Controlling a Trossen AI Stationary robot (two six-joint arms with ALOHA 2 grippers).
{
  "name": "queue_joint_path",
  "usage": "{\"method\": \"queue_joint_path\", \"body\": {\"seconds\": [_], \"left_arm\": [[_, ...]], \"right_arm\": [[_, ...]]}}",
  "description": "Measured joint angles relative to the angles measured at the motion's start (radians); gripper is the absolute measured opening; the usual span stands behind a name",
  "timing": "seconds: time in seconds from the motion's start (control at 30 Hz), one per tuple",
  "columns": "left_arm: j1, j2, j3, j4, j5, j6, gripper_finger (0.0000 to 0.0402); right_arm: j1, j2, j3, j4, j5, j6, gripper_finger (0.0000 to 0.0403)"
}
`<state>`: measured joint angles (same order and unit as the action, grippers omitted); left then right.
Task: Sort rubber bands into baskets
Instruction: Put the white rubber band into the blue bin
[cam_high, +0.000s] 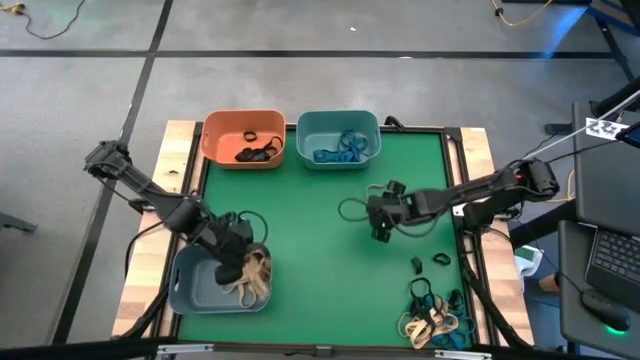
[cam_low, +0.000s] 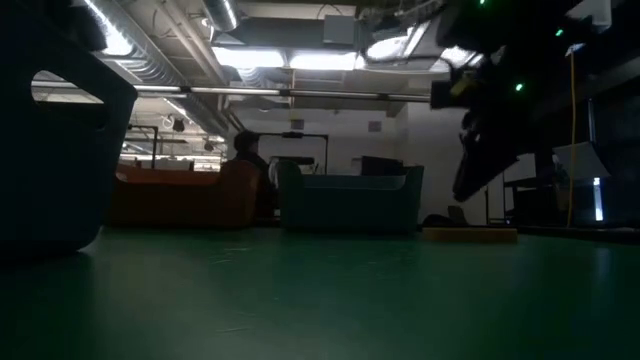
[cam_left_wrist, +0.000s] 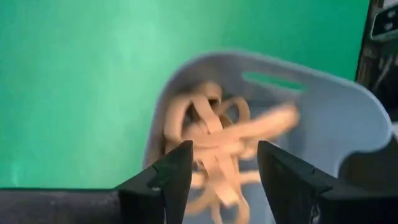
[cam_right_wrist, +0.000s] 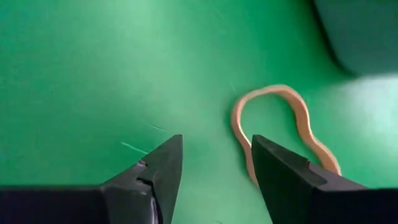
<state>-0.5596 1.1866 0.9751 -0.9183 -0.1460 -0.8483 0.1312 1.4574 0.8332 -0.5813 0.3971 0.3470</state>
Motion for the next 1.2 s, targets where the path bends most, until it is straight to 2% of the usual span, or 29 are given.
{"method": "queue_joint_path", "body": {"seconds": [0.17, 0.3, 0.53, 0.67, 0.87, 0.9, 1.07, 1.2], "left_arm": [[-0.023, 0.000, -0.015, 0.065, -0.102, 0.069, 0.0175], [-0.023, 0.000, -0.019, 0.113, -0.143, 0.103, 0.0175], [-0.022, 0.000, -0.019, 0.153, -0.228, 0.104, 0.0175], [-0.022, 0.001, -0.019, 0.153, -0.279, 0.100, 0.0175], [-0.022, 0.027, -0.020, 0.209, -0.347, 0.124, 0.0175], [-0.022, 0.035, -0.020, 0.227, -0.354, 0.139, 0.0175], [-0.020, 0.083, -0.020, 0.338, -0.404, 0.226, 0.0175], [-0.008, 0.135, -0.020, 0.437, -0.440, 0.309, 0.0175]], "right_arm": [[-0.100, 0.000, -0.047, 0.011, -0.069, -0.012, 0.0193], [-0.177, 0.000, -0.109, 0.088, -0.183, -0.092, 0.0193], [-0.282, 0.000, -0.185, 0.186, -0.205, -0.132, 0.0192], [-0.311, -0.002, -0.205, 0.221, -0.274, -0.150, 0.0158], [-0.281, -0.002, -0.212, 0.261, -0.327, -0.167, 0.0027], [-0.264, -0.001, -0.213, 0.275, -0.320, -0.168, 0.0014], [-0.173, 0.000, -0.194, 0.348, -0.347, -0.146, 0.0025], [-0.092, 0.001, -0.147, 0.411, -0.326, -0.126, 0.0007]]}}
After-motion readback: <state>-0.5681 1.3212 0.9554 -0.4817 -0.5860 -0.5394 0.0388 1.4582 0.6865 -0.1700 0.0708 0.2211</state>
